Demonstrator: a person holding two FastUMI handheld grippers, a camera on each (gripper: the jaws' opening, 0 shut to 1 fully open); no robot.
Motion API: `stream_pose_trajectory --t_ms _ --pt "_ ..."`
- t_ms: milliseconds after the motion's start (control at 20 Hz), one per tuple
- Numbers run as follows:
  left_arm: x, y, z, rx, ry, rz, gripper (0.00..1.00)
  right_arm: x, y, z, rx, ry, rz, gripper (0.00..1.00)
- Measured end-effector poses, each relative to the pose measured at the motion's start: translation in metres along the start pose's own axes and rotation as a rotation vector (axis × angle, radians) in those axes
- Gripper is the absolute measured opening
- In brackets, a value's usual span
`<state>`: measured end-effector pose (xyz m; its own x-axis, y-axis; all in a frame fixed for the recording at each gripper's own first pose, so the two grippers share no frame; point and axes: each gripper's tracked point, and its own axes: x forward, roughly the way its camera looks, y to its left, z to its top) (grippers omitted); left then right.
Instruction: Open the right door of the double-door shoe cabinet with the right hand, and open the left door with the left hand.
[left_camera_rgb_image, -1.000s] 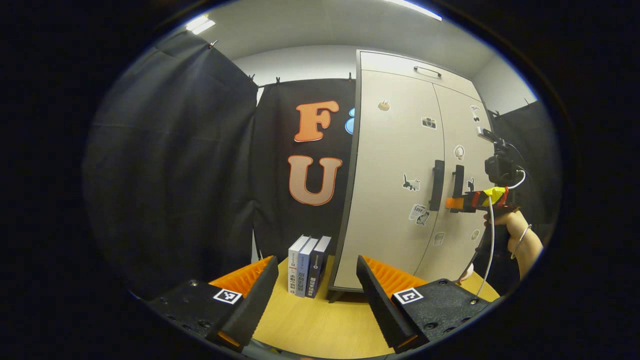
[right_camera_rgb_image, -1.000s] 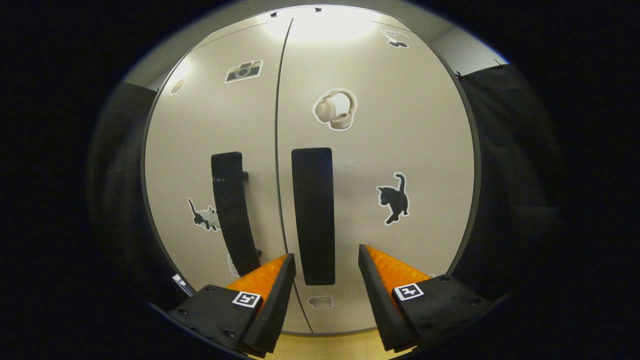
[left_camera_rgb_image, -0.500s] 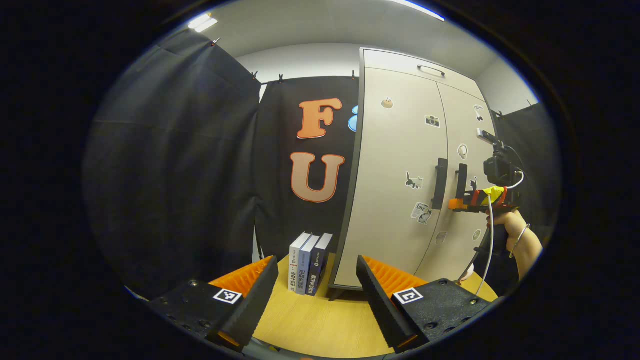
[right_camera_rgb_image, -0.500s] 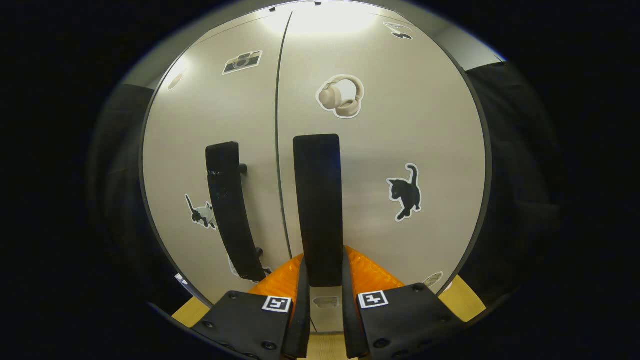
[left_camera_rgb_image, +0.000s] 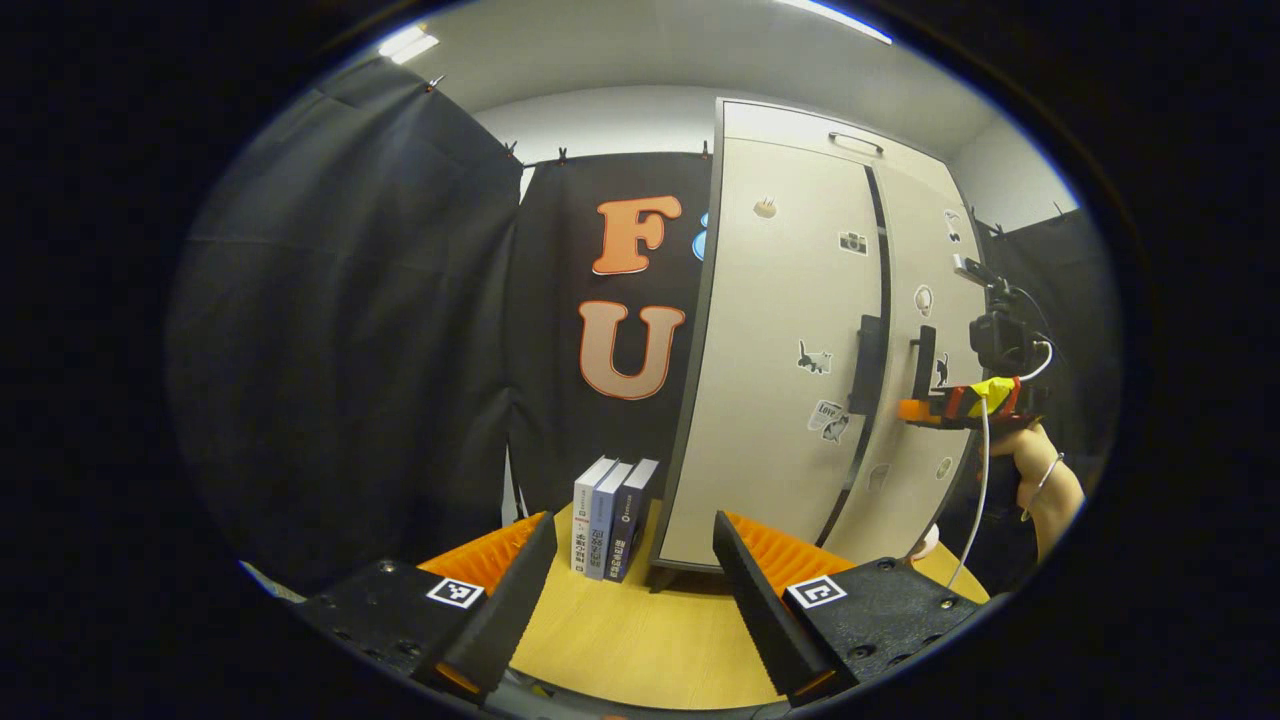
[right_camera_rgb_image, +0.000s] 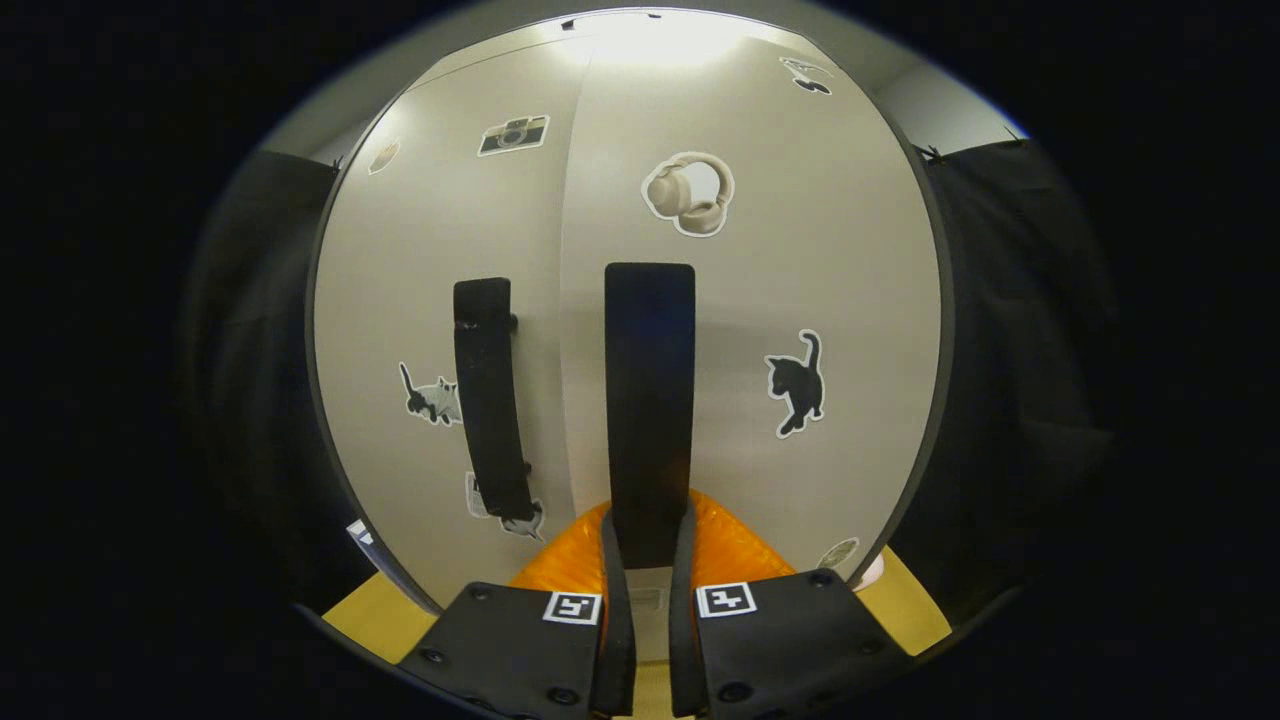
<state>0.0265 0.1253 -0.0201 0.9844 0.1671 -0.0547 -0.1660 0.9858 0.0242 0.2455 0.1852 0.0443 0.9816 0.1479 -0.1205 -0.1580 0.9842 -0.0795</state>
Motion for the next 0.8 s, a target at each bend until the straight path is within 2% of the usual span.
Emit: stream_pose_trajectory --t_ms 150,200,300,450,550,600,650,800 --pt "-0.002 -0.002 0.002 -0.003 -0.005 -0.017 0.95 -0.012 -0.006 -0.001 -0.008 -0.002 0.012 0.21" --pt "-0.003 -0.003 0.004 -0.003 -0.007 -0.024 0.92 -0.017 -0.007 -0.002 -0.009 0.000 0.016 0.21" --pt "-0.005 -0.007 0.007 -0.002 -0.010 -0.040 0.95 -0.024 -0.011 -0.003 -0.014 0.002 0.019 0.21" --pt "-0.017 -0.020 0.007 0.006 -0.016 -0.054 0.92 -0.032 -0.014 -0.004 -0.003 0.004 0.020 0.21" --pt "-0.026 -0.025 0.010 0.007 -0.025 -0.056 0.95 -0.038 -0.018 -0.006 -0.012 0.005 0.018 0.21" --pt "-0.030 -0.027 0.013 0.007 -0.027 -0.057 0.92 -0.040 -0.020 -0.006 -0.014 0.007 0.014 0.21" --pt "-0.033 -0.028 0.012 0.009 -0.027 -0.057 0.95 -0.042 -0.021 -0.006 -0.018 0.008 0.011 0.21" --pt "-0.040 -0.035 0.013 0.000 -0.026 -0.065 0.95 -0.047 -0.026 -0.007 -0.020 0.004 0.018 0.21"
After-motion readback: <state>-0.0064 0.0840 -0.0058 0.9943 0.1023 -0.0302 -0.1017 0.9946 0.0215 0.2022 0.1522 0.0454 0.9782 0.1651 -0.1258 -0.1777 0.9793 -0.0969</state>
